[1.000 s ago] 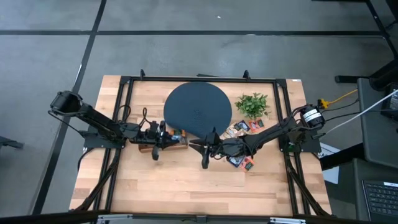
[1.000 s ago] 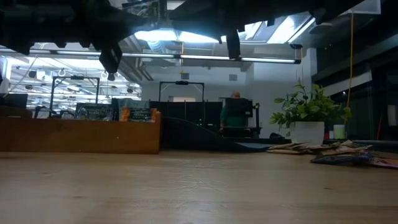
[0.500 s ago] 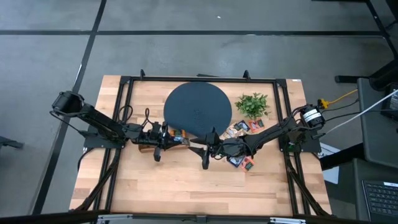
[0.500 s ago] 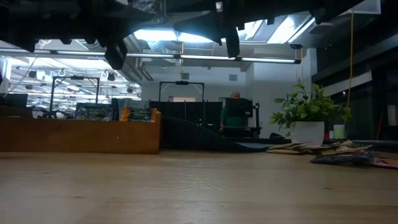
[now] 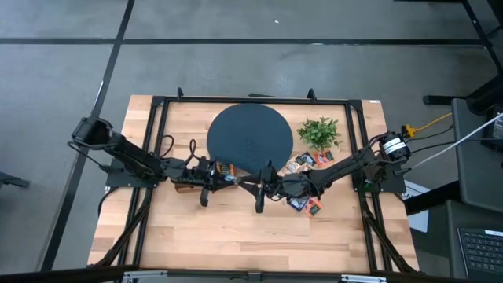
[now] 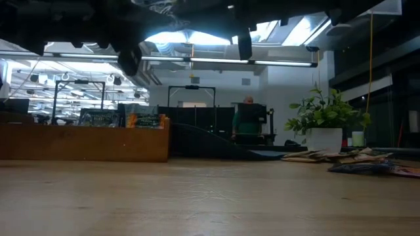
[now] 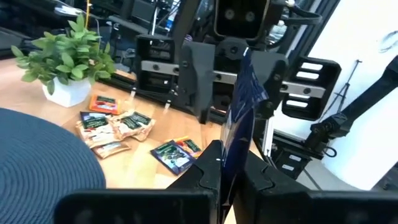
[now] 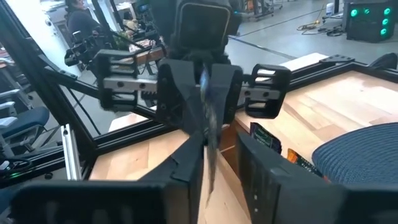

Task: Pick & Place Tea
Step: Put the blue tea bag into the middle section of the wooden organizer

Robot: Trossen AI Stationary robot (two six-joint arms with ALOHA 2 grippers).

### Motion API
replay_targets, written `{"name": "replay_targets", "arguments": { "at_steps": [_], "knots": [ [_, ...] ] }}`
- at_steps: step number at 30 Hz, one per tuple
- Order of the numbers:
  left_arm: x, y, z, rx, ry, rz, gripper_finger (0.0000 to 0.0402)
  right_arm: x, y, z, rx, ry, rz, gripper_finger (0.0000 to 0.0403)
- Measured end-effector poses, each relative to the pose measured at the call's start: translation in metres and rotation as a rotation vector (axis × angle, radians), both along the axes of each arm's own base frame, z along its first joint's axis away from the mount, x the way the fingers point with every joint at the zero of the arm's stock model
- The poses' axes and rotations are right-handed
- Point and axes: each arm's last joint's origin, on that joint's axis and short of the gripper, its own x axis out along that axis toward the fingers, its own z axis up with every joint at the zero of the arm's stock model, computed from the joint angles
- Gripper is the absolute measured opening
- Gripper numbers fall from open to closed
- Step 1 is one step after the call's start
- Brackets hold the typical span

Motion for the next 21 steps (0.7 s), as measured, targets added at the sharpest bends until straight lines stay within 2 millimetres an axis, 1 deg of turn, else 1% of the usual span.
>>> {"name": "replay_targets", "arguments": {
  "at_steps": [5, 9, 16, 21],
  "knots": [
    [0.001, 0.000, -0.002, 0.005, 0.011, 0.001, 0.0011, 0.000, 0.000, 0.000, -0.015, 0.003, 0.001, 0.0059],
    [0.001, 0.000, -0.002, 0.014, 0.012, 0.002, 0.0018, 0.000, 0.000, -0.001, -0.028, 0.011, 0.004, 0.0012],
    [0.001, 0.000, -0.002, -0.028, 0.018, 0.003, 0.0046, -0.001, 0.000, -0.007, -0.040, 0.072, 0.003, 0.0006],
    [0.001, 0.000, -0.004, -0.030, 0.040, -0.006, 0.0080, -0.002, 0.000, -0.012, -0.013, 0.117, 0.007, 0.0004]
  ]
}}
